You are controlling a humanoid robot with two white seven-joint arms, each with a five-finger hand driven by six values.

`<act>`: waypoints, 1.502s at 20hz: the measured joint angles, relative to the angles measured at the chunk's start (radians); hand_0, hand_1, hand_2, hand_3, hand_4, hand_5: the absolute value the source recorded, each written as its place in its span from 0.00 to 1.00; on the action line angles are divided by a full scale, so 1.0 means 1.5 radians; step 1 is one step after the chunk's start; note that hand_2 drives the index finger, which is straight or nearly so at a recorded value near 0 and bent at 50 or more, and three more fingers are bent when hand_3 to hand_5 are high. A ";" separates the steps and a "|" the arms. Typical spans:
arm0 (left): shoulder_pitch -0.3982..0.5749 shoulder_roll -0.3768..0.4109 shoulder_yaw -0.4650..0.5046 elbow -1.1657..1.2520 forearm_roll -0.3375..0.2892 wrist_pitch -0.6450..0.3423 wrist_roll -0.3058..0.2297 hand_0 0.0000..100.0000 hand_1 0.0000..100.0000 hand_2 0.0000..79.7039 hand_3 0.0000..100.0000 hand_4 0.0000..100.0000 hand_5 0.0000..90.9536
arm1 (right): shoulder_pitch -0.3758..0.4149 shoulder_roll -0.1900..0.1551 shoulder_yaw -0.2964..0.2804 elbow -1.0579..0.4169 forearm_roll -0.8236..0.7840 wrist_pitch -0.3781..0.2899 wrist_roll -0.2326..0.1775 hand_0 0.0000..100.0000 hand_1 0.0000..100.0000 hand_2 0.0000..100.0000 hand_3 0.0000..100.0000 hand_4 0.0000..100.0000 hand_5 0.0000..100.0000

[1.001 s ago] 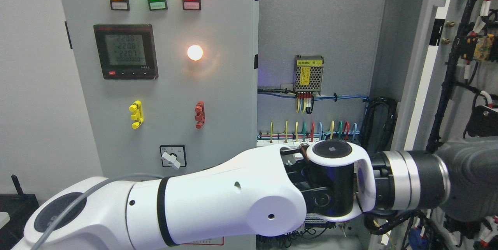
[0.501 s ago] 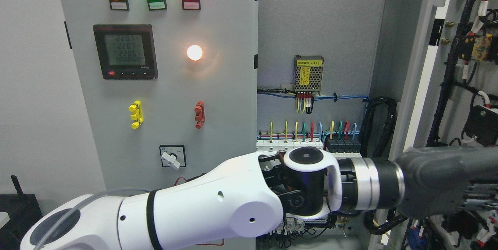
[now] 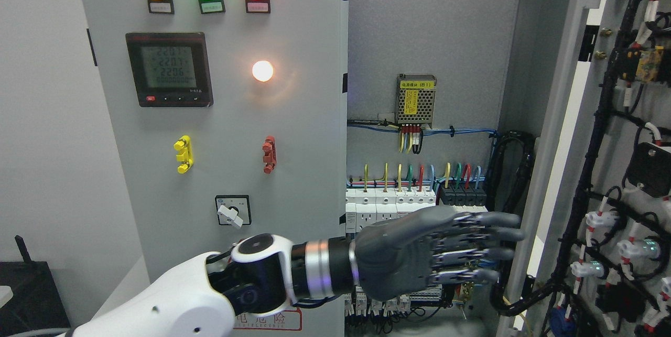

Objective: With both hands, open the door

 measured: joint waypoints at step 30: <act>1.097 -0.194 0.954 0.284 -1.027 -0.402 -0.035 0.12 0.39 0.00 0.00 0.00 0.00 | 0.000 0.000 0.000 0.000 -0.001 0.000 0.000 0.12 0.39 0.00 0.00 0.00 0.00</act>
